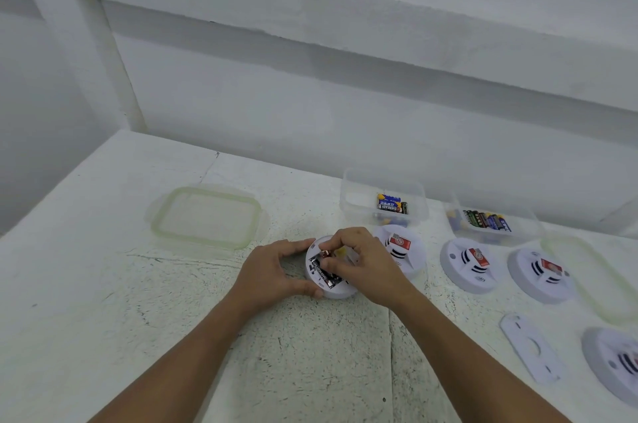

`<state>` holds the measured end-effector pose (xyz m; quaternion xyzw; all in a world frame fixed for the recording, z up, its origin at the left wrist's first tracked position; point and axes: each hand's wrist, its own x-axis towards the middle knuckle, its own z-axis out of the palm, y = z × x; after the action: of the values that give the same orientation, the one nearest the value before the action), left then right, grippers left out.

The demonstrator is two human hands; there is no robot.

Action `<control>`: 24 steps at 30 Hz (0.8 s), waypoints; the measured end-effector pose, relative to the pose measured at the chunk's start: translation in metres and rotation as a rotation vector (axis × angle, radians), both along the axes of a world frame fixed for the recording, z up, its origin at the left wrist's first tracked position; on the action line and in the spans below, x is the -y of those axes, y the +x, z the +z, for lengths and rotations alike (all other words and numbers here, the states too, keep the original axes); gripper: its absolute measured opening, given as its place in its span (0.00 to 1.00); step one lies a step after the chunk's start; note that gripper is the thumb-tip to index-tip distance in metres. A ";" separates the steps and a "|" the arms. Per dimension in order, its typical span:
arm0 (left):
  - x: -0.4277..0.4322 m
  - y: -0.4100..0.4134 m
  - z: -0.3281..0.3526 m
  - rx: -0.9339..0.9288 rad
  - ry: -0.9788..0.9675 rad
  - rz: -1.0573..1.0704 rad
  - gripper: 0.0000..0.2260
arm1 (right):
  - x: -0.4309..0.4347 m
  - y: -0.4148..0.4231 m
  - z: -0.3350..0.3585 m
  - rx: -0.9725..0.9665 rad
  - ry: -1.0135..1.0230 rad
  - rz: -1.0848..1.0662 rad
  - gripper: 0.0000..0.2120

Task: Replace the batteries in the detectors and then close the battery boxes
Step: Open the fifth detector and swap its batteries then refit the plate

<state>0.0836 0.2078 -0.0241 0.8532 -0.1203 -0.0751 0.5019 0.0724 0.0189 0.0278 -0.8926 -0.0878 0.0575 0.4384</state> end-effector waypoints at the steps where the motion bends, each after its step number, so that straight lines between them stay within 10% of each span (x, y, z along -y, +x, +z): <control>1: 0.000 0.000 -0.001 -0.002 0.005 -0.005 0.39 | 0.001 0.000 -0.002 0.005 -0.001 -0.001 0.10; 24: 0.000 0.003 -0.006 0.023 0.002 -0.013 0.37 | -0.004 0.009 -0.009 0.009 -0.149 -0.023 0.09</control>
<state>0.0867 0.2082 -0.0296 0.8537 -0.1317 -0.0685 0.4991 0.0817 0.0233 0.0184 -0.9241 -0.0751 0.0546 0.3708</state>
